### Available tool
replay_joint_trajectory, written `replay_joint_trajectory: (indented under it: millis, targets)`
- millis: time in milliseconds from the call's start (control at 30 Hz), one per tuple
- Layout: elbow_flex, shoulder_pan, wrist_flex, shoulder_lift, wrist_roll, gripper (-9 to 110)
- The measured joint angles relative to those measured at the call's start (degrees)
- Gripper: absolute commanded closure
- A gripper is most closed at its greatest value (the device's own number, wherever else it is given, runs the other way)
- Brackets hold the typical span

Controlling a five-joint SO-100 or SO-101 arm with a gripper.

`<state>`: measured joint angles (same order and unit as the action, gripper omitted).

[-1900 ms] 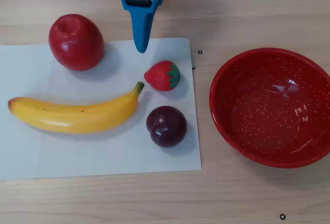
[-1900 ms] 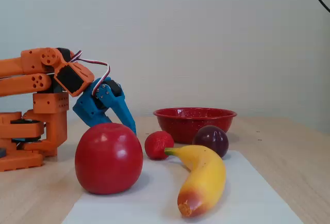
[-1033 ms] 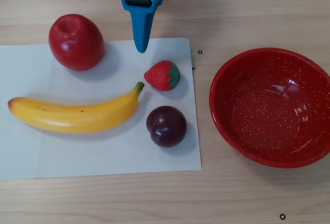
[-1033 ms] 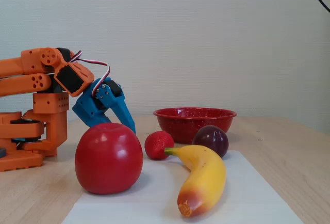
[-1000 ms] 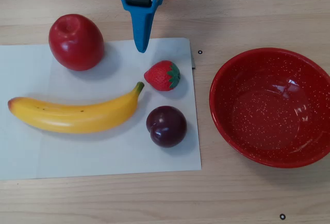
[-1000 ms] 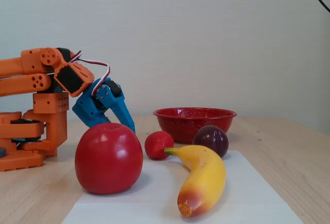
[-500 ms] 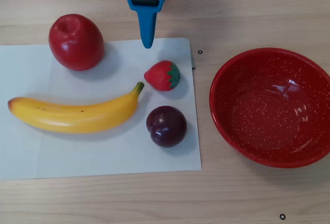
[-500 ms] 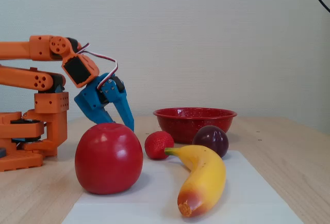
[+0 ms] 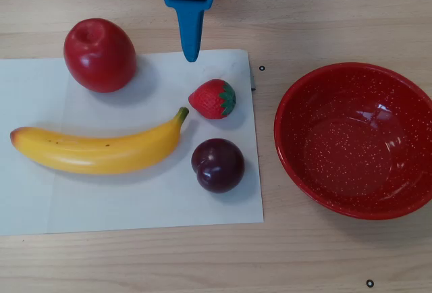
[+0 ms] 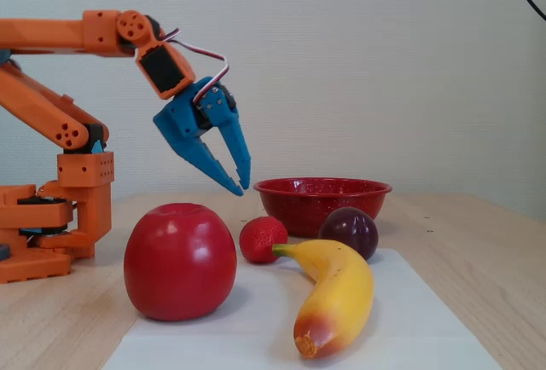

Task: Grasp the banana and put it in the red bowl

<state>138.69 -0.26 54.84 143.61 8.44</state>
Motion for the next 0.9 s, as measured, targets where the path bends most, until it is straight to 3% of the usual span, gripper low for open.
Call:
replay_joint_trajectory:
  millis: [900]
  targets:
    - [-55.5,-8.4,27.5,-40.3,-9.2,101]
